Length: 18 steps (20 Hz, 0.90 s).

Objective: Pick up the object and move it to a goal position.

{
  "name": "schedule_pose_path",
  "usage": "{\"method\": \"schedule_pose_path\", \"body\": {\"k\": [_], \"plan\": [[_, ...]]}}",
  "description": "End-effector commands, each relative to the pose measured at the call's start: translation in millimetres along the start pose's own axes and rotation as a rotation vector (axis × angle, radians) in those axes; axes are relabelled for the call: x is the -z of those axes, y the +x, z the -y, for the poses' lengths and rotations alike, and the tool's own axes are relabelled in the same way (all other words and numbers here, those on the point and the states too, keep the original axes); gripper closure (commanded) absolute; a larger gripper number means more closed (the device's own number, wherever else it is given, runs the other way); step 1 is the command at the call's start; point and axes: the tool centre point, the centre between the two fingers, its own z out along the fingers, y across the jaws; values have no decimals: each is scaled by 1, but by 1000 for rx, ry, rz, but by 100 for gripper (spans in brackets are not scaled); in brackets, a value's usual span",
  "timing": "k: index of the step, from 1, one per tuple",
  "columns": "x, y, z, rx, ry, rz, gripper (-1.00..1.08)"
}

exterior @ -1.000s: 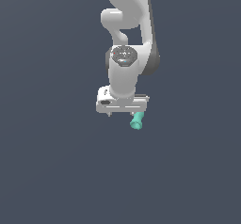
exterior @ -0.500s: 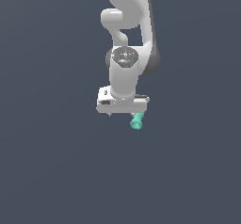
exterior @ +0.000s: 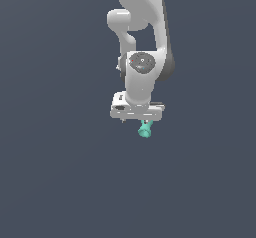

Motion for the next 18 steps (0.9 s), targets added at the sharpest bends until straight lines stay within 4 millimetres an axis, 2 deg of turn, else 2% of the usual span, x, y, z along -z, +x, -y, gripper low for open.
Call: {"method": "schedule_pose_path", "body": {"k": [1,9,18], "plan": [[-5,-5,11,-35,5,-3,-92],[-21,-23,43,-150,19,-10,-92],[-29,-33,59,-208,26,-13,-92]]}}
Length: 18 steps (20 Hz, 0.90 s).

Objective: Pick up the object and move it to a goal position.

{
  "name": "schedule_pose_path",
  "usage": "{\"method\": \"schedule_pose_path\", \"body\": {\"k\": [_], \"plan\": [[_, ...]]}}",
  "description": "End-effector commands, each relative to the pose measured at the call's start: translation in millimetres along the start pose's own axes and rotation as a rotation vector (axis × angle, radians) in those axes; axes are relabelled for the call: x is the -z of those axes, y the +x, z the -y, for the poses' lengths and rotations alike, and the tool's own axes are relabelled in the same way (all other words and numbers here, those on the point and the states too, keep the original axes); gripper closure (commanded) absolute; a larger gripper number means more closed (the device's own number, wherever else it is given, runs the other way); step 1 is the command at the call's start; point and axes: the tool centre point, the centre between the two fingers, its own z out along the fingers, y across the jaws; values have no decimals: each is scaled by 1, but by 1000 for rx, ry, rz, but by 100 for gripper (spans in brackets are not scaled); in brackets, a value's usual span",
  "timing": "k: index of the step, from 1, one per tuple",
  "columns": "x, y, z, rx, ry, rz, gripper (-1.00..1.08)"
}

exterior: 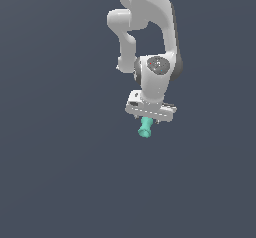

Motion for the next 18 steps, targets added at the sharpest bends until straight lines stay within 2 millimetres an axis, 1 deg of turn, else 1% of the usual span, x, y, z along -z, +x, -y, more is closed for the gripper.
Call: {"method": "schedule_pose_path", "body": {"k": [1,4,7,10,14,18], "plan": [[-1,-1,1,-9,1,-1,-92],[-1,-1,1,-5,1,0,-92],[-6,-1,1,-6,1,0,-92],[-17,-2,1,-7,1,0,-92],[-37,-3,1,-8,1,-1,-92],[-49,-2,1,-9,1,-1,-92]]}}
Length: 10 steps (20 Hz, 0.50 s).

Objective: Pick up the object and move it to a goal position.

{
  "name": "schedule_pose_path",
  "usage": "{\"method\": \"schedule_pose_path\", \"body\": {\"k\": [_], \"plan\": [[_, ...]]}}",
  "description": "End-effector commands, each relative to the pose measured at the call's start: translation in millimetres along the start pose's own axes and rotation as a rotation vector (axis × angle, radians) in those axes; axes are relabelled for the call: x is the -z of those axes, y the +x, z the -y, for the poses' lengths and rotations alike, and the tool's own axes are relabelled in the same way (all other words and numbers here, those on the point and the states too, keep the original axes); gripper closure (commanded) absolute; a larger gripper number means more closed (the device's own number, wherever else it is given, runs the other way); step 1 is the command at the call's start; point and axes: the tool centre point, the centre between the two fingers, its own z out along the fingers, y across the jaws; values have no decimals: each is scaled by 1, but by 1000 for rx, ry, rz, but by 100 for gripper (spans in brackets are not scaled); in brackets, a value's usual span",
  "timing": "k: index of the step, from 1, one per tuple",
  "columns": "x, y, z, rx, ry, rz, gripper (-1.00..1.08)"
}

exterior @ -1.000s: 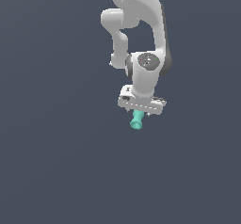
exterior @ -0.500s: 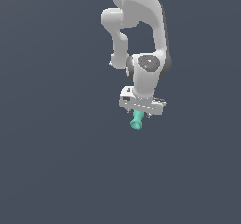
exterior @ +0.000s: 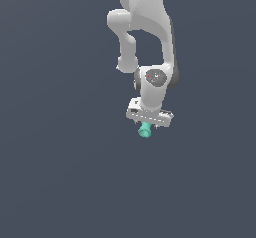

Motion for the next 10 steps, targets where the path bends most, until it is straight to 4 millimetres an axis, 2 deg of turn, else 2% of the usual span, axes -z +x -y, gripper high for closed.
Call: {"method": "schedule_pose_path", "body": {"k": [1,3,4,10], "plan": [[-5,1,0,-1,1,-1,-92],[-6,1,0,-1,1,-1,-92],[-6,1,0,-1,1,-1,108],[-6,1,0,-1,1,-1,108]]}}
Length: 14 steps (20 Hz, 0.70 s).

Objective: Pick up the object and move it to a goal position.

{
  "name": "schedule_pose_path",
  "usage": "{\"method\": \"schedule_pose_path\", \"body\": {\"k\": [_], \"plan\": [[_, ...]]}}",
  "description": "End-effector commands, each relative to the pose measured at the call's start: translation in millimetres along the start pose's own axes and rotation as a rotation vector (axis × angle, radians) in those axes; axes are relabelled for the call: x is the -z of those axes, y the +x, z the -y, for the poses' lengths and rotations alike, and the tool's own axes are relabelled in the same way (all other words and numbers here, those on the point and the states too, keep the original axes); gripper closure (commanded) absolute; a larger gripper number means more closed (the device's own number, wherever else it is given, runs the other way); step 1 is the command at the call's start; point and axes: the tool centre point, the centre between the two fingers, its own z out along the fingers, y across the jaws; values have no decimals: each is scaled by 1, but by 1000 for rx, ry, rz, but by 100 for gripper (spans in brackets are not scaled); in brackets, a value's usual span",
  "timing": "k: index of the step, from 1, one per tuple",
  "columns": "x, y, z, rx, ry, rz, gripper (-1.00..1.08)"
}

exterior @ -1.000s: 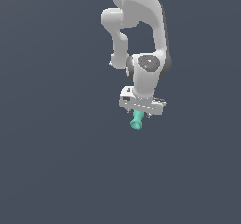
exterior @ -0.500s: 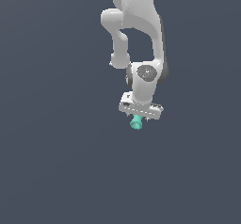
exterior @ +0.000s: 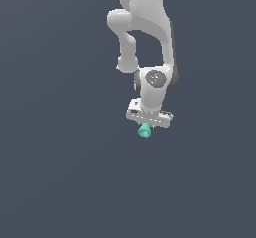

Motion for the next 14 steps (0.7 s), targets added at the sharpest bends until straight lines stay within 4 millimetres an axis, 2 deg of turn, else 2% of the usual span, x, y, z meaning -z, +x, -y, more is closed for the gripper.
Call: {"method": "schedule_pose_path", "body": {"k": [1,8,14], "plan": [[0,0,0,0,0,0,108],[0,-3,0,0,0,0,108],[4,-20,1,0,0,0,108]]}}
